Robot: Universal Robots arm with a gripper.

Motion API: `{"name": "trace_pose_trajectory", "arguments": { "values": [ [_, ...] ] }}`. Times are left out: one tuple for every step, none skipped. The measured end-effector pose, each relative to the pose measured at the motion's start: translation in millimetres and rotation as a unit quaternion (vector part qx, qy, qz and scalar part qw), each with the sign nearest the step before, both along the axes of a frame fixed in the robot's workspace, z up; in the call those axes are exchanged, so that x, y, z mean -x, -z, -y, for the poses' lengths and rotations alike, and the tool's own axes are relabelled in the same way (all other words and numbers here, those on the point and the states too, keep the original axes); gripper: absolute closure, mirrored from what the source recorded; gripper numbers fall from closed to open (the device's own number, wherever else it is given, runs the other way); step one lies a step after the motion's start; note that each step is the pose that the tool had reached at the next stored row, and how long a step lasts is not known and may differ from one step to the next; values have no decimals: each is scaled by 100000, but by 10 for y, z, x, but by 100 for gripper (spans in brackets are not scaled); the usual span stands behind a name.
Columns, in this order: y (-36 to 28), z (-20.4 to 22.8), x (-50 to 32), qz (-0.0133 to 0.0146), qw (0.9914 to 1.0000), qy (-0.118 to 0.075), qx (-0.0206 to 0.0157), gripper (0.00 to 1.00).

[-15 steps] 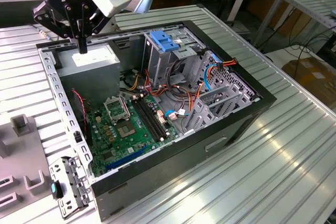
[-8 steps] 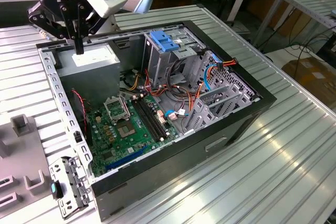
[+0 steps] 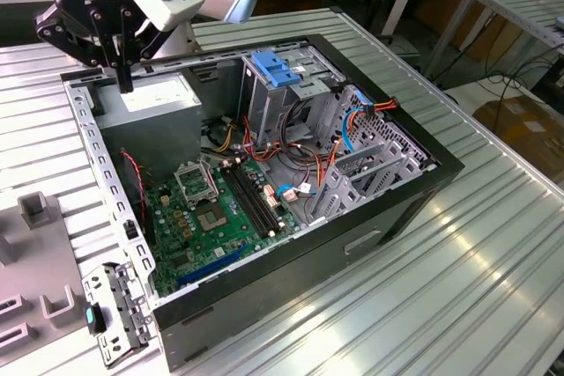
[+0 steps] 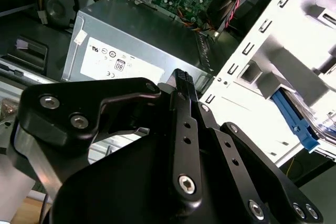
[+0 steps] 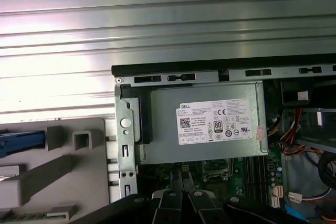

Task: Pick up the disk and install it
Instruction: 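Reach for the disk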

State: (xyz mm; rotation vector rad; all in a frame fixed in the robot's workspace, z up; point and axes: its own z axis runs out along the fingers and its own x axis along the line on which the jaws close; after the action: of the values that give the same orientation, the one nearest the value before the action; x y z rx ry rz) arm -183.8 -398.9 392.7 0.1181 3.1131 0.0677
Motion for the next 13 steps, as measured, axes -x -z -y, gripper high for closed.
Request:
{"name": "trace_pose_trajectory", "arguments": {
  "values": [
    [0,0,9,0,100000,-2,1,89],
    [0,0,18,1,100000,0,1,89],
    [0,0,26,1,100000,-2,0,89],
    [0,0,35,1,100000,0,0,89],
    [1,0,44,1,100000,0,-1,89],
    [1,0,54,2,100000,1,-2,89],
    [1,0,67,3,100000,0,-2,89],
    [1,0,82,1,100000,-3,0,89],
    [1,0,91,2,100000,-1,1,89],
    [1,0,100,1,100000,-3,3,89],
    [1,0,112,1,100000,-2,1,89],
    [1,0,119,2,100000,0,0,89],
    [1,0,127,1,100000,-2,-1,89]
  ]
}}
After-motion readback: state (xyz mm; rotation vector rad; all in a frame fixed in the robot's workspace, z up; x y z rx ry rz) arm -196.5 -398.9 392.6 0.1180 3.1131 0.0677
